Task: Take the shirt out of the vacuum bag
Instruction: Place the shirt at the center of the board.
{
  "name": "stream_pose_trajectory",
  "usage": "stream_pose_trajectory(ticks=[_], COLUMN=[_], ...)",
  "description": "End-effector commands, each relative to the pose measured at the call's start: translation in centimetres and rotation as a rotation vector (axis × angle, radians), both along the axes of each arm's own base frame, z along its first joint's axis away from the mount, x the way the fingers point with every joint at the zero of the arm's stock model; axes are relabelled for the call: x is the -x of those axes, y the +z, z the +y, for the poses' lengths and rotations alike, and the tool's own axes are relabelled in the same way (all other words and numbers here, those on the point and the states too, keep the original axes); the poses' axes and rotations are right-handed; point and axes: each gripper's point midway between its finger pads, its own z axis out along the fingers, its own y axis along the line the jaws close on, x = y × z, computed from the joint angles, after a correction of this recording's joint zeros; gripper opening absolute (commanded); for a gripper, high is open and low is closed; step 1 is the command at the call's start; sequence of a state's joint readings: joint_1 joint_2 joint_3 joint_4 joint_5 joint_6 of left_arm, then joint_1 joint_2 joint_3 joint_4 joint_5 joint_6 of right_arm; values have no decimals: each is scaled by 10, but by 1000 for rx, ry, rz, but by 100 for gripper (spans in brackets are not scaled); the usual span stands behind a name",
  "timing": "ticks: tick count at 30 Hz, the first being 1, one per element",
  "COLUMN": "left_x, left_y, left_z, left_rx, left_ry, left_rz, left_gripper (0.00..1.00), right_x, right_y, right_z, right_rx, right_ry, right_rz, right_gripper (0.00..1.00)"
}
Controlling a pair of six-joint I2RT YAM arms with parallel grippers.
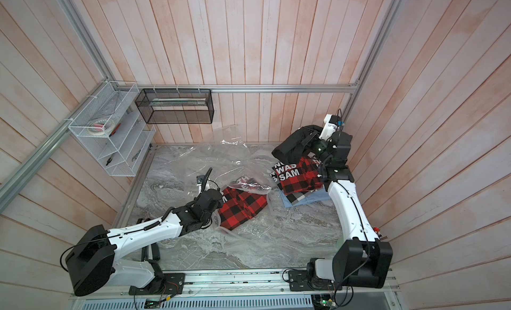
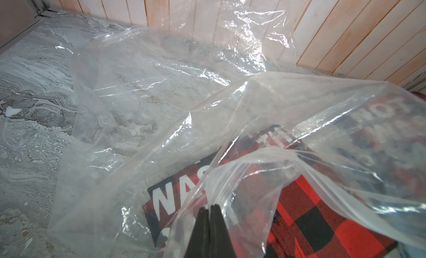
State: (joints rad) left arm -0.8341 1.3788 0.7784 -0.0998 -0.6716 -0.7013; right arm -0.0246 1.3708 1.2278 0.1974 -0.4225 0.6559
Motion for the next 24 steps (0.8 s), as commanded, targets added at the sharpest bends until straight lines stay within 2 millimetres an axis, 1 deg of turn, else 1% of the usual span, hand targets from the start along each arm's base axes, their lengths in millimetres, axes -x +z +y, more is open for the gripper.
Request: stream_pose_trajectory(ticks=[1,4,6,13,18,20,22,24], left_x=[3,3,2,-1,-2,-3,-3,-2], left_y=[-4,-4,-4,-2,-4,-4,-4,-4], left_z=[15,14,13,10,10,10,9,10], left_rx=[-22,-21,-24,-28,-33,-34,-32,-29], left_ry=[49,44,44,35,34,34,34,35], left_rz=[3,3,2,-2,-1,1,1,1], left_gripper=[0,0,0,0,0,0,0,0], right_x=[-11,-27,-37,-58,-68,-71,-71,-68], right_y=[38,22,8,-27,-49,-57,-72,-90], right_z=[-11,-11,-15,-23,-19,-21,-24,-29], right_rx=[27,24,23,58,48,51,51,33], right_ry=[-57,-53,-71,-97,-59,-65,-78,-90], right_rz=[-170,-169,-160,-147,-126,-117,-96,-73], right_gripper=[0,0,0,0,0,0,0,0])
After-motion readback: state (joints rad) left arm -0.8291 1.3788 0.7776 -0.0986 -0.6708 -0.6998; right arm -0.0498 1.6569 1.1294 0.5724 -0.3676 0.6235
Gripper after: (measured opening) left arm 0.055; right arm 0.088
